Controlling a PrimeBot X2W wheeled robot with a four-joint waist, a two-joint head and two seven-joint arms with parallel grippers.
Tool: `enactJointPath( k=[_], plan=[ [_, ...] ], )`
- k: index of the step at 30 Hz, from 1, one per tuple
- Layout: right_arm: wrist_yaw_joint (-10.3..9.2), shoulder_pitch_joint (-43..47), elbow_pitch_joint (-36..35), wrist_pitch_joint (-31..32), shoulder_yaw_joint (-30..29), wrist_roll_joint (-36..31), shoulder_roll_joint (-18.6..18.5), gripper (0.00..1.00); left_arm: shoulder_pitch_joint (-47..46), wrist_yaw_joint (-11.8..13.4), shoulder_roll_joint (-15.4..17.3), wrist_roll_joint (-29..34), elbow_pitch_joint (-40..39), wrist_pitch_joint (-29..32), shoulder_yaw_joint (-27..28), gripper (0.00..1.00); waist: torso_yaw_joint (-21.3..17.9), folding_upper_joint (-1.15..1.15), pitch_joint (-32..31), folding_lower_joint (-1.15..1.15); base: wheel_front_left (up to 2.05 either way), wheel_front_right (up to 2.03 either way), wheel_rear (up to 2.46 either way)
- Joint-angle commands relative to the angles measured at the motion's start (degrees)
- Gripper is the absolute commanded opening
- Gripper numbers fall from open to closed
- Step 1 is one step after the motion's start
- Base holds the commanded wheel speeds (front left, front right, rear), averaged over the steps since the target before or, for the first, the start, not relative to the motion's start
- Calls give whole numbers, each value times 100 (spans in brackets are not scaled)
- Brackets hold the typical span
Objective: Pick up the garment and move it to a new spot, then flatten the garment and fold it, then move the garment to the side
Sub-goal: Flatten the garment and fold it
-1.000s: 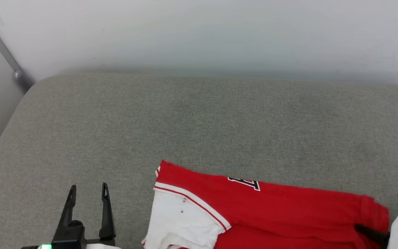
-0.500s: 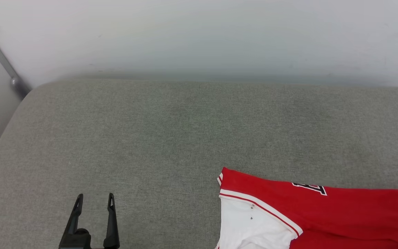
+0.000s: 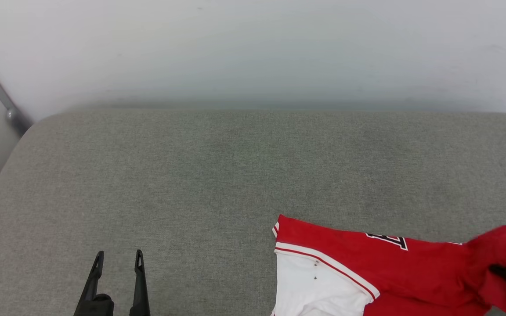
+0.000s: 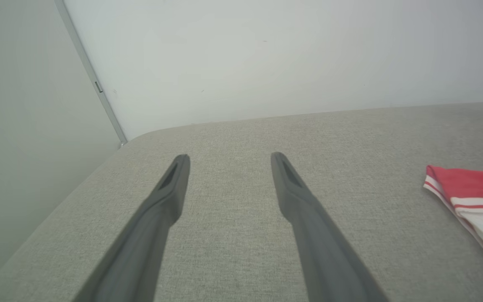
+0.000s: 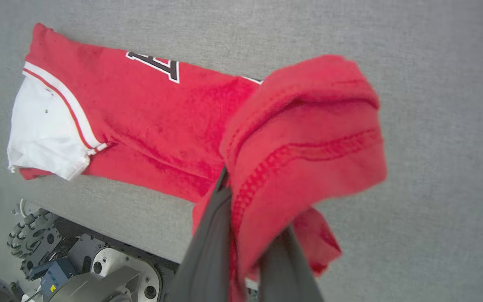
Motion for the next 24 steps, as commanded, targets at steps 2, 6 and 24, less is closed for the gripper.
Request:
enactJointPath(
  k=[2, 6, 24],
  plan=[
    [-3, -120, -616, 153, 36, -182, 279, 0, -6, -35, -39, 52, 7, -11, 23, 100, 6, 0, 12, 0, 0, 0, 0],
    [-3, -372, -1375, 511, 281, -506, 674, 0, -82, -81, -73, 62, -5, -11, 9, 100, 40, 0, 79, 0, 0, 0, 0],
    [-3, -2296, -695, 946, 2269, -1455, 2316, 0, -562, -198, -173, 72, -19, -11, 41, 100, 263, 0, 675, 0, 0, 0, 0]
  ],
)
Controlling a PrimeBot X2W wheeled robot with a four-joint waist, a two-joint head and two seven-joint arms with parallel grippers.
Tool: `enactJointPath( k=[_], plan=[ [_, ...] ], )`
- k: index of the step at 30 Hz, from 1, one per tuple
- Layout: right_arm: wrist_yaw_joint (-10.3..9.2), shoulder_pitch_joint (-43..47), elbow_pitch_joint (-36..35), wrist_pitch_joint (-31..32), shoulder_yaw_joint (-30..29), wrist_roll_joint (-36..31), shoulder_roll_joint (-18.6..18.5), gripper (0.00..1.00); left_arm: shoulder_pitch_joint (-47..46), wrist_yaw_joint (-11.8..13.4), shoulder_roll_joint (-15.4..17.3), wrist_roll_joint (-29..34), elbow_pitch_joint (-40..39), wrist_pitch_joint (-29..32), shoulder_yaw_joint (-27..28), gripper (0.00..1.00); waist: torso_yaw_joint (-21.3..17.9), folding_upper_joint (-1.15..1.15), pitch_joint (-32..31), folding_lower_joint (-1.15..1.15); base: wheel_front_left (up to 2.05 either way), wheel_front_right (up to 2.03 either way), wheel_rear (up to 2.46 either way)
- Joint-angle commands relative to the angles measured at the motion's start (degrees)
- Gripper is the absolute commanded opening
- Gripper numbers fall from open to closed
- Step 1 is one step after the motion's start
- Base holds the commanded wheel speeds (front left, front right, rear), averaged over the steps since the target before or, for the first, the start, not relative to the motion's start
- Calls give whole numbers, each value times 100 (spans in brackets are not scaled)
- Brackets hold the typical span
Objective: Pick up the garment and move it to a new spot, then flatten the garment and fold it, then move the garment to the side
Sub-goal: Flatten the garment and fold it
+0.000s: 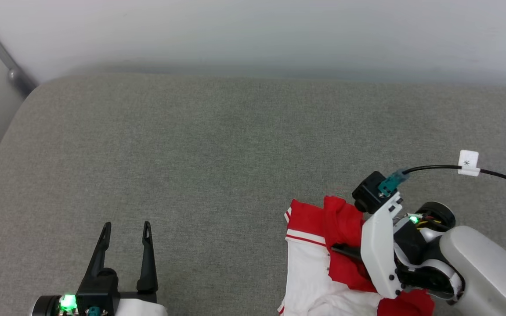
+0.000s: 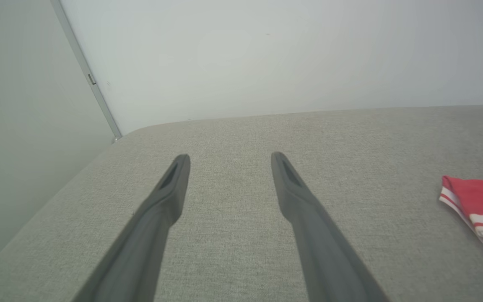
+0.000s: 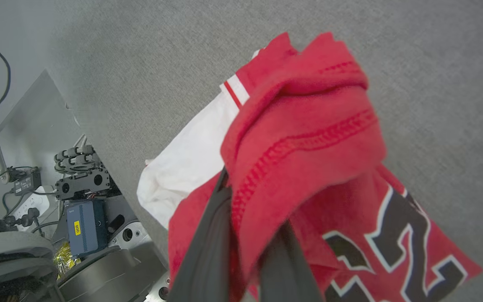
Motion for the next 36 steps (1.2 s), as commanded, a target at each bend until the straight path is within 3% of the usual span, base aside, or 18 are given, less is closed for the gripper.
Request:
enactJointPath(
  k=[1, 12, 13, 14, 15, 20, 26, 30, 36],
  plan=[
    [-3, -157, 170, -89, 110, -19, 127, 0, -107, -7, -8, 27, -11, -11, -5, 100, 49, 0, 102, 0, 0, 0, 0],
    [-4, -706, 1464, -571, 1375, -21, 438, 1, -277, -47, -71, 53, 75, -11, -21, 100, 113, 0, 283, 0, 0, 0, 0],
    [-4, -746, 1476, -667, 1447, -7, 419, 37, -257, -51, -74, 50, 94, -11, -16, 100, 100, 0, 243, 0, 0, 0, 0],
    [-3, -784, 1467, -794, 1481, 34, 398, 86, -228, -57, -73, 49, 112, -11, -5, 100, 83, 0, 195, 0, 0, 0, 0],
    [-3, -816, 1438, -926, 1508, 55, 365, 100, -196, -63, -72, 48, 128, -11, 8, 100, 63, 0, 140, 0, 0, 0, 0],
    [-4, -904, 1002, -1742, 1518, 3, -60, 100, -13, -86, -64, 49, 134, -11, 46, 100, -48, 0, -133, 0, 0, 0, 0],
    [-3, -756, 699, -2948, 617, -515, -490, 100, 187, -100, -60, 44, 95, -11, 110, 100, -272, 0, -358, 0, 0, 0, 0],
    [-3, -400, 921, -3794, -371, -1180, -339, 100, 268, -125, -59, 60, 86, -11, 129, 100, -410, 0, -477, 0, 0, 0, 0],
    [-4, 460, 1224, -4851, -1967, -2298, 270, 100, 321, -147, -54, 56, 84, -11, 142, 100, -514, 0, -623, 0, 0, 0, 0]
  ],
)
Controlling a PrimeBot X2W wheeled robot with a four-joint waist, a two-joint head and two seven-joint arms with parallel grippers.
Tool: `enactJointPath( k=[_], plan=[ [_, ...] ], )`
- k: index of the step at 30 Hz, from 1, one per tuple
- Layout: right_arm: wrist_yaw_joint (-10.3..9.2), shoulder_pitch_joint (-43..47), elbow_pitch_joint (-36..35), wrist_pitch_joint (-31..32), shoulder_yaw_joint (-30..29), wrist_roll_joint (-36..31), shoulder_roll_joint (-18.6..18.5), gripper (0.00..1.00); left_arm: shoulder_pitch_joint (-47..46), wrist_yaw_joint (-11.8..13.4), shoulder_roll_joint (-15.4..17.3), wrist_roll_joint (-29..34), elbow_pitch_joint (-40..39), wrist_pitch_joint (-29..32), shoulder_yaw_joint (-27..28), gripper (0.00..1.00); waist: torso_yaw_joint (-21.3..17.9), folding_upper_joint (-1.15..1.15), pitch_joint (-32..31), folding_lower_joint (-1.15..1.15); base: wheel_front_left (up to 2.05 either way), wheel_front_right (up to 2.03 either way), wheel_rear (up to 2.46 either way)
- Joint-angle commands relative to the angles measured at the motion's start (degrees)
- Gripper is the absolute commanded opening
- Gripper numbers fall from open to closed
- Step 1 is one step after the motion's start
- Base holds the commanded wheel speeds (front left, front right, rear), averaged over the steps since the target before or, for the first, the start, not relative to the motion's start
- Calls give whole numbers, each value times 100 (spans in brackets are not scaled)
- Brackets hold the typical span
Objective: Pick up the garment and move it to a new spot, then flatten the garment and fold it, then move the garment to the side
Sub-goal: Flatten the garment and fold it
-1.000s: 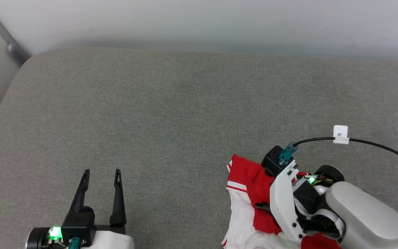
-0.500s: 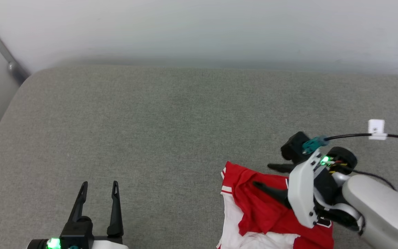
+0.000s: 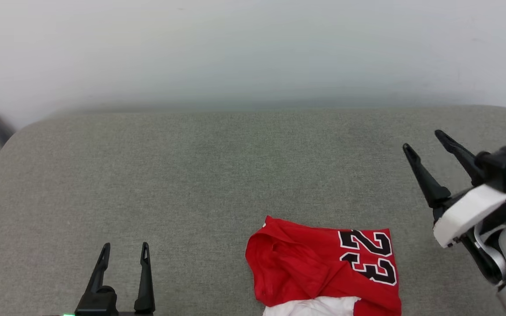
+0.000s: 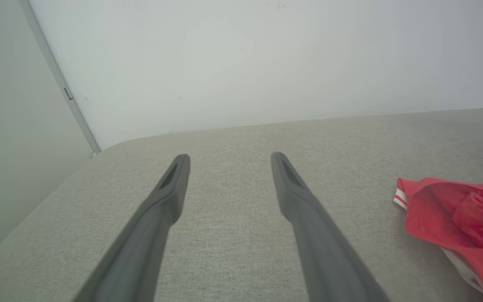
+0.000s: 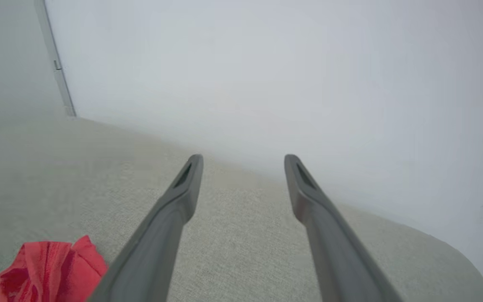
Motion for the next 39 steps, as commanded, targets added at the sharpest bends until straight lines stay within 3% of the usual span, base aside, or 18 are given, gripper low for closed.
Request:
enactJointPath(
  k=[1, 8, 18, 27, 39],
  plan=[
    [-3, 299, 12, -269, -367, -274, 209, 100, 40, -16, -4, 7, -20, -11, 20, 100, -31, 0, -53, 0, 0, 0, 0],
    [-3, 1422, -310, -994, -1716, -1184, 1091, 100, 138, -29, -20, 1, -36, -11, 11, 100, -60, 0, -190, 0, 0, 0, 0],
    [-4, 2669, -1293, -1087, -2494, -1690, 2062, 100, 296, -79, -46, -45, -74, -11, -28, 100, -32, 0, -288, 0, 0, 0, 0],
    [-4, 3443, -1771, -1087, -2656, -1767, 2417, 100, 366, -105, -76, -84, -142, -11, -51, 100, 64, 0, -356, 0, 0, 0, 0],
    [-4, 3686, -1852, -1088, -2641, -1775, 2528, 100, 409, -132, -107, -85, -203, -11, -37, 100, 88, 0, -384, 0, 0, 0, 0]
  ],
)
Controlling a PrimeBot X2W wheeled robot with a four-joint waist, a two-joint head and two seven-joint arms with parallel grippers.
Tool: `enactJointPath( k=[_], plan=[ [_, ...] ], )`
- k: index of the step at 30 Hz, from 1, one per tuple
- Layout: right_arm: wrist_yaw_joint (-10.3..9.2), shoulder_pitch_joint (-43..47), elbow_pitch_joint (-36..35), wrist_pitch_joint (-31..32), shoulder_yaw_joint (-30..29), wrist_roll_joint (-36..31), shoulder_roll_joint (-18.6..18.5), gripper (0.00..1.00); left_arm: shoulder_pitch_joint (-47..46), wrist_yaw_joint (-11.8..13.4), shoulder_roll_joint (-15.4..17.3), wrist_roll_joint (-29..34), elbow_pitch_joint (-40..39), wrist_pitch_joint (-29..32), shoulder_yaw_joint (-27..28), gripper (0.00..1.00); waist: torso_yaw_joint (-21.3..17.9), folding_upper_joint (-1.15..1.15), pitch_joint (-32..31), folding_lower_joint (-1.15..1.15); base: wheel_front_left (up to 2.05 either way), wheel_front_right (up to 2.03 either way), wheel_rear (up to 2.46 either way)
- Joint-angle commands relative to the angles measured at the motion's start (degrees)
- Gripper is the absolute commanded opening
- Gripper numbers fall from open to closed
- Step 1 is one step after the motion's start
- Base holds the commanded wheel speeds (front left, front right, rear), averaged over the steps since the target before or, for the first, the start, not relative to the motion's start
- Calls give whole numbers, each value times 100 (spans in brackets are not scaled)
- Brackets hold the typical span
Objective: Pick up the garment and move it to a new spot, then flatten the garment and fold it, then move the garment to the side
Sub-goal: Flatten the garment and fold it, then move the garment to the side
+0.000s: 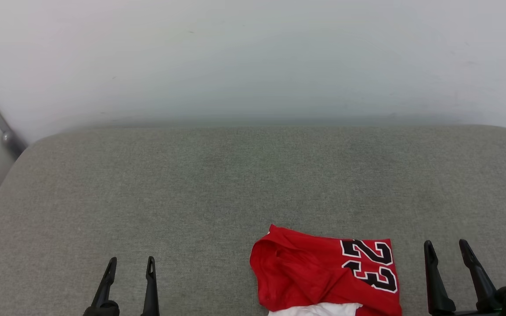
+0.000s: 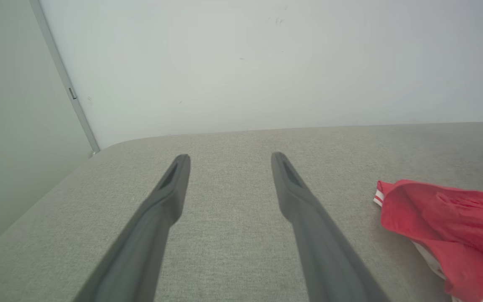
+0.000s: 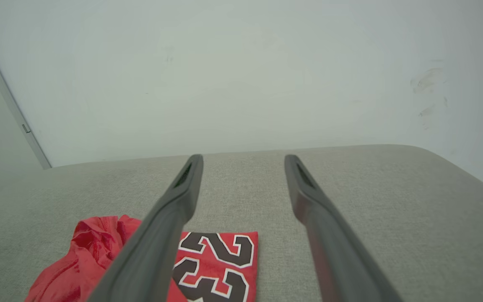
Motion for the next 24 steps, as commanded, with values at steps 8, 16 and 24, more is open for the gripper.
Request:
enactJointPath(
  k=[8, 16, 24],
  plan=[
    [-5, -578, -225, -9, -64, -79, -154, 100, 9, -24, -17, 4, -18, -11, 18, 100, 8, 0, 51, 0, 0, 0, 0],
    [-4, -1707, -318, 588, 207, 92, -1056, 100, -78, -32, -30, 0, -38, -11, 4, 100, -11, 0, 182, 0, 0, 0, 0],
    [-5, -2689, -156, 3265, 953, 1270, -2318, 100, -222, -18, -41, -31, -80, -11, -39, 100, 54, 0, 427, 0, 0, 0, 0]
  ],
)
